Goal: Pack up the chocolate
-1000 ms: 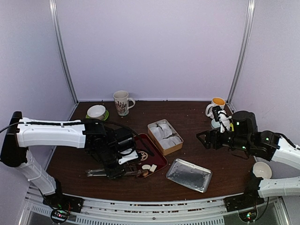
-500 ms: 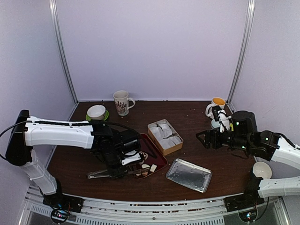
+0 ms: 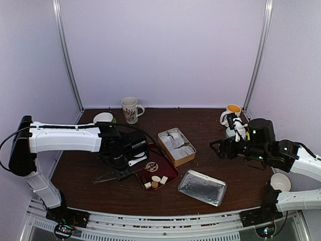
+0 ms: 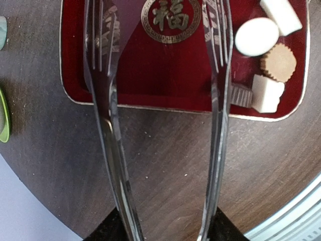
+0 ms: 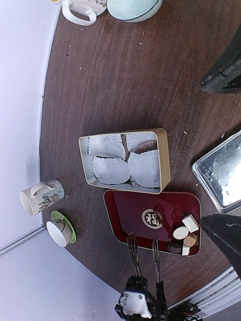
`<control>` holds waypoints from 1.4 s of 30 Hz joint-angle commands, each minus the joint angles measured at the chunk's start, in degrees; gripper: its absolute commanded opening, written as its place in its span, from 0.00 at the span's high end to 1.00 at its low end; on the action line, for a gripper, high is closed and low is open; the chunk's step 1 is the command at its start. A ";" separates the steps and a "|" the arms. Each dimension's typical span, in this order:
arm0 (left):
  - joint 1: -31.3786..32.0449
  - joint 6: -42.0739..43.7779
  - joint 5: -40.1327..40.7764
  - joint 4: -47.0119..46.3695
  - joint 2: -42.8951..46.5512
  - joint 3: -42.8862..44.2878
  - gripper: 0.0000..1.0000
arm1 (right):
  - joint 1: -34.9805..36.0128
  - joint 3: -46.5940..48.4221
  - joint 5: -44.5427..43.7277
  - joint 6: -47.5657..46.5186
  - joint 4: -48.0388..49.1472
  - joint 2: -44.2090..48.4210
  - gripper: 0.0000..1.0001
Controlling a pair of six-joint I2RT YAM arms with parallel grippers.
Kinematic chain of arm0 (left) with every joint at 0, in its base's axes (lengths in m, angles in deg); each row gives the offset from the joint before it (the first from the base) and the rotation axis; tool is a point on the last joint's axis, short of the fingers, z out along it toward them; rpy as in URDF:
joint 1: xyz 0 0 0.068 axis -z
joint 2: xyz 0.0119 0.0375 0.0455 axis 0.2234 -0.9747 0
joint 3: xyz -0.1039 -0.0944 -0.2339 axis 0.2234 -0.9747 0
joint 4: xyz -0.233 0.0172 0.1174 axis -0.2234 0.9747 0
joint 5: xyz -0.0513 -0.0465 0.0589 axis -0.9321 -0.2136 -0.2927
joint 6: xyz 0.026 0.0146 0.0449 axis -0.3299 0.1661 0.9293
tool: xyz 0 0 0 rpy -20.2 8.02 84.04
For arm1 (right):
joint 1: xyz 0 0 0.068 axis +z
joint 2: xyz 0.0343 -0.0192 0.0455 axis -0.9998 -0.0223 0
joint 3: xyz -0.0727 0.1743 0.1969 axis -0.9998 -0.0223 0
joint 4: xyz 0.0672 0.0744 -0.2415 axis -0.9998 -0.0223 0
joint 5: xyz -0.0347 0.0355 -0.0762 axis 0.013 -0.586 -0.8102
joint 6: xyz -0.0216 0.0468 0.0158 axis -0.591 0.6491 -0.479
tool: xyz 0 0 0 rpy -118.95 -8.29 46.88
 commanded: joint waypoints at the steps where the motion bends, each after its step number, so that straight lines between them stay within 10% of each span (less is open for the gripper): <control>1: 0.21 1.02 -5.35 -0.54 3.66 4.02 0.46 | -0.02 0.63 0.72 1.04 0.55 -0.05 0.17; 32: 4.60 4.94 -8.62 7.40 -6.10 7.00 0.46 | -0.03 -0.13 1.45 1.08 1.39 -0.36 0.17; 42: 4.60 4.56 -11.47 -2.77 2.13 4.45 0.46 | 1.24 -3.61 17.99 5.86 12.87 -5.77 0.18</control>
